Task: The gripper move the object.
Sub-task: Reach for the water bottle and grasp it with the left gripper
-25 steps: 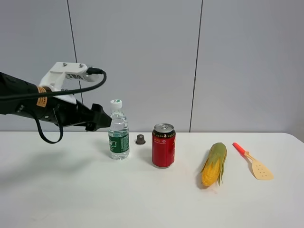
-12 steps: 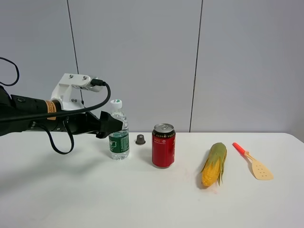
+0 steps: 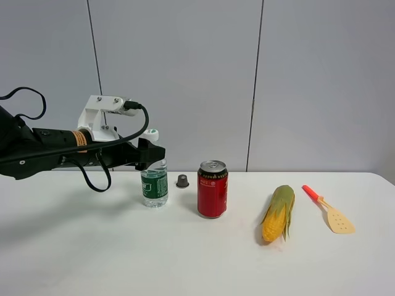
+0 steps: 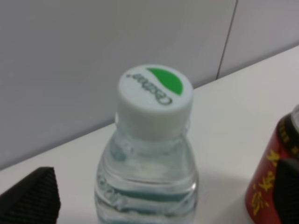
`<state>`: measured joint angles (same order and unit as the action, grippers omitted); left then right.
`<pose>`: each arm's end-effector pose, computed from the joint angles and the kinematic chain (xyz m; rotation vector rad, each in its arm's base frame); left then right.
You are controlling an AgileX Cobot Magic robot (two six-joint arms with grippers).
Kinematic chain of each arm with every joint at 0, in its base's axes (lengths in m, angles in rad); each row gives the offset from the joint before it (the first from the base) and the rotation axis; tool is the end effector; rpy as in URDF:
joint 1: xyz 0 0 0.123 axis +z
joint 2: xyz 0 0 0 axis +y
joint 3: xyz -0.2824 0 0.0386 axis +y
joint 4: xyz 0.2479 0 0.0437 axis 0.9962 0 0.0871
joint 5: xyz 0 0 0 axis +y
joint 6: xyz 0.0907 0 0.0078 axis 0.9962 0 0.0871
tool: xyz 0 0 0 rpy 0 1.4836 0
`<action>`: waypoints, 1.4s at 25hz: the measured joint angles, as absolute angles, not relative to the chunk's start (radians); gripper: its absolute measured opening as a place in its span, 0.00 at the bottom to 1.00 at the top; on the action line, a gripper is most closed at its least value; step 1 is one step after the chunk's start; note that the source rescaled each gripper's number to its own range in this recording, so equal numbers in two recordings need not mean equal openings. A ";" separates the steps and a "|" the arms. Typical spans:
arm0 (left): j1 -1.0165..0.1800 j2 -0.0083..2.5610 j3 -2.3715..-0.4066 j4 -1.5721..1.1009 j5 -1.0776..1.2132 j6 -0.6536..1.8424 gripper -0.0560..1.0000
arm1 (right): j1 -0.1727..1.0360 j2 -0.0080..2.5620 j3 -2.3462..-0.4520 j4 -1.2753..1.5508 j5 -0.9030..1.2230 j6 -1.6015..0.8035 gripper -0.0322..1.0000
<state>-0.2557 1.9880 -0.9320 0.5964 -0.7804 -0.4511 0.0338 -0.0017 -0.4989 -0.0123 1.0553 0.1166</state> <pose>0.3683 -0.1334 0.1479 0.5166 1.7930 -0.5543 -0.0047 -0.0011 0.2773 0.0849 2.0374 0.0796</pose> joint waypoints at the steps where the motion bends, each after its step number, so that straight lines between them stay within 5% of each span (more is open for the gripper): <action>1: -0.256 1.993 -0.937 0.593 -0.781 -0.451 1.00 | 0.034 -0.002 -0.499 -0.012 1.055 0.117 1.00; 35: -0.261 2.255 -1.186 0.643 -0.781 -0.470 1.00 | 0.034 -0.002 -0.499 -0.012 1.055 0.117 1.00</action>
<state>-0.2610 2.2546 -1.1862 0.6425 -0.7813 -0.4703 0.0338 -0.0017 -0.4989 -0.0123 1.0553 0.1166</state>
